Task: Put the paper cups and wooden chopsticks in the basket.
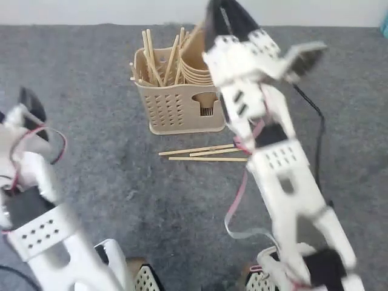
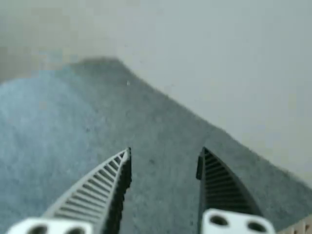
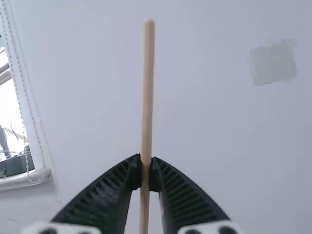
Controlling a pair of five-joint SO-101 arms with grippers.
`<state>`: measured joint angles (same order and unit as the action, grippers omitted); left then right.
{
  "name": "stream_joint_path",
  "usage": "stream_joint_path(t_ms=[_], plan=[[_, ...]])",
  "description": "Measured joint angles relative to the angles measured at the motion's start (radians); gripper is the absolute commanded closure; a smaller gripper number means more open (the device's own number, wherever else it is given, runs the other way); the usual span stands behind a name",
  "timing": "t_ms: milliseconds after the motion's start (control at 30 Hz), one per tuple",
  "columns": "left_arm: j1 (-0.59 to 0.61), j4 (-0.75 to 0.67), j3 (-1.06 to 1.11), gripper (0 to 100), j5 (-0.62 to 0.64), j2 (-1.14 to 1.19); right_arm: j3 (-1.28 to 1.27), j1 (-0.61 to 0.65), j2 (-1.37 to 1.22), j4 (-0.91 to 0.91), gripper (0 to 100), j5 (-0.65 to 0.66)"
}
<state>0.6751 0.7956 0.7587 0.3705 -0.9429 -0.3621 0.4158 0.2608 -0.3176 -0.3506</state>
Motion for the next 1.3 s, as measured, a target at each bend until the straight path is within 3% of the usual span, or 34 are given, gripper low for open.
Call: stream_joint_path(t_ms=[133,267,433,633,833,967,1167,1300], plan=[[-0.034,-0.209,0.333,79,0.11,0.0,0.195,0.023,-0.241,-0.005,98.9,0.083],[-0.107,-0.505,0.592,79,0.097,0.0,0.288,0.058,-0.42,-0.006,98.7,0.18],[-0.25,-0.572,0.647,79,0.009,-0.009,0.302,0.107,-0.474,0.012,88.2,0.236],[-0.265,-0.578,0.649,79,-0.014,-0.009,0.305,0.133,-0.413,0.244,83.9,0.23],[-0.265,-0.578,0.649,79,-0.02,-0.009,0.305,0.133,-0.184,0.569,84.2,0.204],[-0.265,-0.574,0.649,79,-0.02,-0.009,0.305,0.114,0.003,0.919,84.2,0.204],[-0.279,-0.563,0.649,79,-0.02,-0.009,0.305,0.008,0.209,1.465,84.3,0.204],[-0.298,-0.563,0.649,79,-0.023,-0.009,0.288,-0.077,0.226,1.703,84.3,0.204]])
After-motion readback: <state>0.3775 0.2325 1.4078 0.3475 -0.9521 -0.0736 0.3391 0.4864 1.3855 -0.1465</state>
